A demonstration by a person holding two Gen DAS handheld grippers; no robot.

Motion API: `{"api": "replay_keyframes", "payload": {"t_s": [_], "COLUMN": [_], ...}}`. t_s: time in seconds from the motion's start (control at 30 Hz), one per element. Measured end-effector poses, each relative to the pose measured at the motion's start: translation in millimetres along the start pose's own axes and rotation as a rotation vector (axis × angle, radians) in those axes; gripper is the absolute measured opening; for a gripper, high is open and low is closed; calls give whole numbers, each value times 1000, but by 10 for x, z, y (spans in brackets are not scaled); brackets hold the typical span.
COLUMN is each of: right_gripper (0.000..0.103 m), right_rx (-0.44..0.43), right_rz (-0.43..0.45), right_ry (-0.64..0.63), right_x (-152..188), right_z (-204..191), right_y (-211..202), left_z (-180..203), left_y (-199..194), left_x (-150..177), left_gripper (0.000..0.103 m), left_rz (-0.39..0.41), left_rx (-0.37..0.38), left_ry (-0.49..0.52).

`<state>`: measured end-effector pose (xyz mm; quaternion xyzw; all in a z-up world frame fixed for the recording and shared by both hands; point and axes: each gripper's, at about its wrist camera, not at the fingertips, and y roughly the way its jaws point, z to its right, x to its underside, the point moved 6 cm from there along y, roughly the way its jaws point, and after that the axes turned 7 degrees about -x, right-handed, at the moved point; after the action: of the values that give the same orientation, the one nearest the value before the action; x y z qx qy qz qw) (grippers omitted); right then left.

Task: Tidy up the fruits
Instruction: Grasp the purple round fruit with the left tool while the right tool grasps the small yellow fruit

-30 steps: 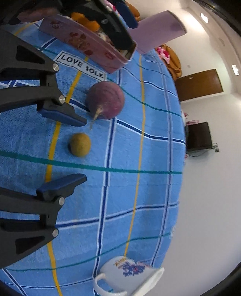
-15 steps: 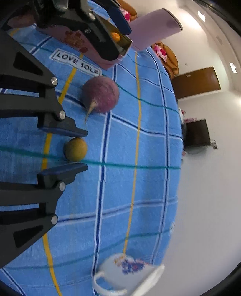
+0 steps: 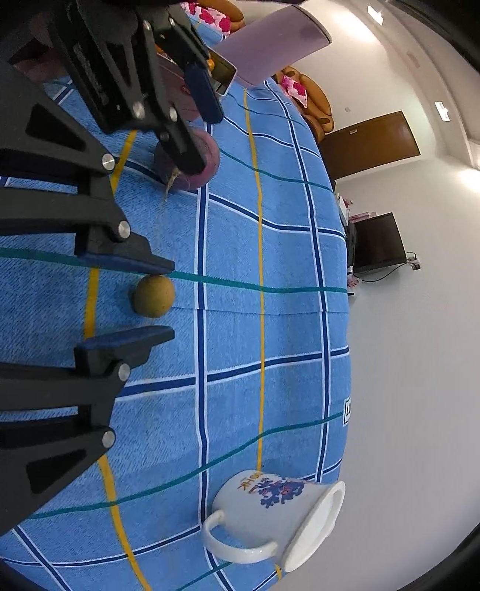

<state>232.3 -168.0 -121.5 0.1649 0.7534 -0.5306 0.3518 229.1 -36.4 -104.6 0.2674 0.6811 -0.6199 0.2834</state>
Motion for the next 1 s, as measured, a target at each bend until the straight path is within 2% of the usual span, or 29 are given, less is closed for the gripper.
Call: {"api": "replay_keyframes", "payload": {"t_s": [0.17,0.3,0.63,1.0], "right_gripper": [31,31,31,31], "right_rx": [2,-6,-14,-22], "right_rz": [0,3,27,88], "right_ry": [-7,-13,-28,-69], "right_x": [5,0,-6,-12], "right_z": [-17,-30,-84,-157], "right_y": [-1,-15,-44,-182], "left_z": [32,59,39,-2], "left_y": [74,85,34,-78], "left_x": [38,53,94,95], "left_gripper": [66,53,52,51], "left_rz": [-24,-27,-4,41], "left_rx": [39,90,117,100], "left_ry": [-8,-21,-31,-40]}}
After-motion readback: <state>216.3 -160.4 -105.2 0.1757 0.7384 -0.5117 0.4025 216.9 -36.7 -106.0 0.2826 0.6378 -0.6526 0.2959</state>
